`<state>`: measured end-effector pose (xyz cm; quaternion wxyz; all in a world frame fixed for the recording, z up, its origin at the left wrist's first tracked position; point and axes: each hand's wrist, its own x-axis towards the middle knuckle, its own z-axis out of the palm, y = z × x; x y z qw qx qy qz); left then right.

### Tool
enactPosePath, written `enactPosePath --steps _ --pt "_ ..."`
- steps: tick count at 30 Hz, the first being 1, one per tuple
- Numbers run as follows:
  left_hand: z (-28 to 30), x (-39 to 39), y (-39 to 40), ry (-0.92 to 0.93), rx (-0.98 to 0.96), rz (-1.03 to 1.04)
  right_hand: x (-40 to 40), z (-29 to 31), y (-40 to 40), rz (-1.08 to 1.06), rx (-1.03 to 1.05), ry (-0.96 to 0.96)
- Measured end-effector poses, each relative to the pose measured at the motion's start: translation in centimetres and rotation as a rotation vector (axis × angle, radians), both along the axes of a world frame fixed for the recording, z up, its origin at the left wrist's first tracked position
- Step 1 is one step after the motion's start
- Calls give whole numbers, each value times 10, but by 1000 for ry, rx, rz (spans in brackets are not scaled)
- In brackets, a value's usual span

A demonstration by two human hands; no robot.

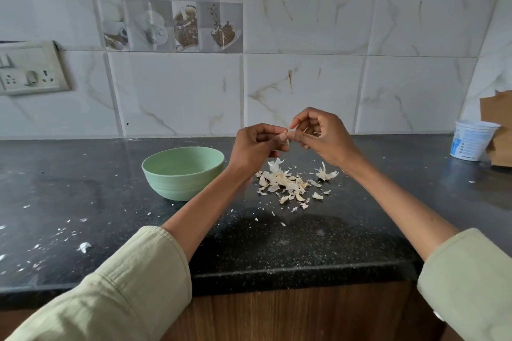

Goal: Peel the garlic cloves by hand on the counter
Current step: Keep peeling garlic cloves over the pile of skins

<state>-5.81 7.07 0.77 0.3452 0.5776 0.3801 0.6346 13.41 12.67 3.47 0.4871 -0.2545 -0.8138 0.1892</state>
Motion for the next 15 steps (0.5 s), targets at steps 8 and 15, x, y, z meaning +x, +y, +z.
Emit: enactPosePath --steps 8,15 --pt "-4 -3 7 -124 -93 -78 -5 1 -8 -6 133 -35" --pt "-4 -2 9 -185 -108 -94 -5 2 -10 -41 143 -55"
